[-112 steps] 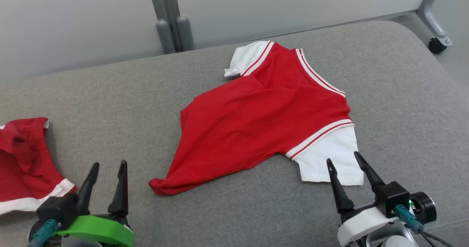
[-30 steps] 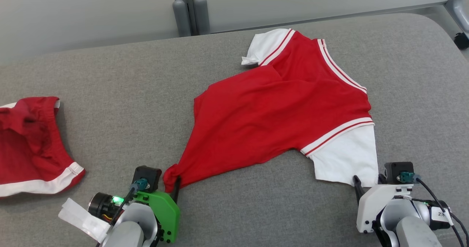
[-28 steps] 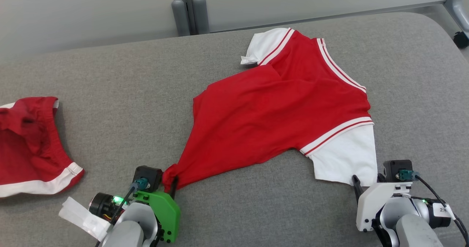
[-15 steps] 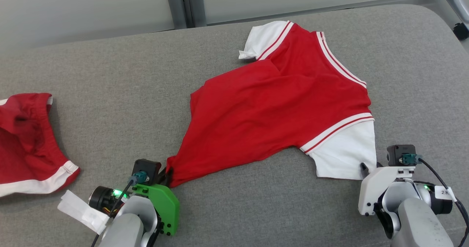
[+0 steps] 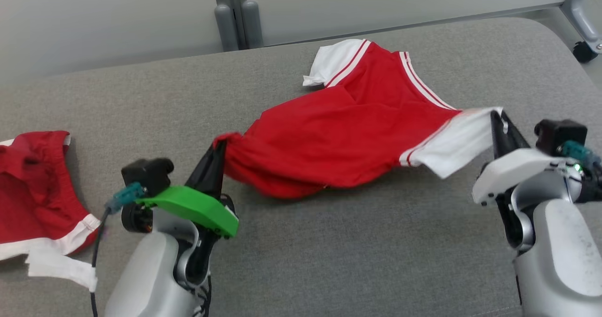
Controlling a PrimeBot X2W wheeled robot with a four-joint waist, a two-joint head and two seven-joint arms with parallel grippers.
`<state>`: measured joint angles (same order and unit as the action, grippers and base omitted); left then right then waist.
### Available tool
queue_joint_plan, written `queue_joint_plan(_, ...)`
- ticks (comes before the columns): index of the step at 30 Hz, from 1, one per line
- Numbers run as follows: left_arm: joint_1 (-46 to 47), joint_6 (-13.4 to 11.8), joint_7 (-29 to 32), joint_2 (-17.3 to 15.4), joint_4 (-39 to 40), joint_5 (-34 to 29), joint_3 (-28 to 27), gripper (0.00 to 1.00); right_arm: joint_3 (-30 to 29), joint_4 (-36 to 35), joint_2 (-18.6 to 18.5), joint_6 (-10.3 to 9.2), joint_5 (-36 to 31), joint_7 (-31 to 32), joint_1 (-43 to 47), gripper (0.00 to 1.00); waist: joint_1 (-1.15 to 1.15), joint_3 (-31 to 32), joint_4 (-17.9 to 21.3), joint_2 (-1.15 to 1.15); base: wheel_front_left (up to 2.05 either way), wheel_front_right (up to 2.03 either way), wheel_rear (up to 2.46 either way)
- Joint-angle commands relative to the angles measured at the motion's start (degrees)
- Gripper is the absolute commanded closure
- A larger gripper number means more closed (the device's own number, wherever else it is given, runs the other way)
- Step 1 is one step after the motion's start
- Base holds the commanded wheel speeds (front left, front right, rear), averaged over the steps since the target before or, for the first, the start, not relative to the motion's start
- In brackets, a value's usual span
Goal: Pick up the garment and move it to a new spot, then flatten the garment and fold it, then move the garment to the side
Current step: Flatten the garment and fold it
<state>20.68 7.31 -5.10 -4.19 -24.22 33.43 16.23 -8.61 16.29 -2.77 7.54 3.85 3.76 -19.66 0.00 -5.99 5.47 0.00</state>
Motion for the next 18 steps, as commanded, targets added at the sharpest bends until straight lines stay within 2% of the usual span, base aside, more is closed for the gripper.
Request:
queue_joint_plan(1, 2.06, 0.2, 0.27, -0.53, 2.03, 2.1, -0.33, 1.0, 0.74, -2.72, -0.63, -0.11, 0.21, 0.56, -1.36, 1.0, 0.0, 0.26, 0.69, 0.0, 0.0, 0.0, 0.0)
queue_joint_plan(6, 7.48, 0.22, 4.14, -2.4, 9.31, 11.7, -2.3, 1.0, 5.88, -13.33, -3.13, -0.11, 3.9, 3.39, -8.3, 1.0, 0.0, -0.33, 2.76, 0.0, 0.0, 0.0, 0.0)
queue_joint_plan(9, 12.1, 0.21, 7.75, -4.14, 11.59, 15.92, -4.76, 1.0, 8.73, -16.28, -4.83, -0.11, 7.34, 5.43, -14.67, 1.0, 0.0, -1.4, 4.28, 0.0, 0.0, 0.0, 0.0)
queue_joint_plan(12, 17.93, -0.42, 11.28, -6.25, 12.99, 18.44, -7.03, 1.0, 10.55, -16.61, -6.48, -0.11, 11.05, 6.79, -22.44, 1.0, 0.0, -3.29, 5.47, 0.0, 0.0, 0.0, 0.0)
queue_joint_plan(16, 25.39, -2.31, 14.75, -7.91, 14.2, 20.2, -9.31, 1.0, 9.54, -14.0, -5.88, -0.1, 16.48, 7.68, -32.03, 1.0, 0.0, -7.58, 6.42, 0.0, 0.0, 0.0, 0.0)
queue_joint_plan(18, 29.0, -3.62, 15.78, -8.1, 14.07, 20.77, -10.14, 1.0, 8.95, -11.47, -6.08, -0.07, 16.66, 7.22, -35.96, 1.0, 0.0, -10.23, 6.55, 0.0, 0.0, 0.0, 0.0)
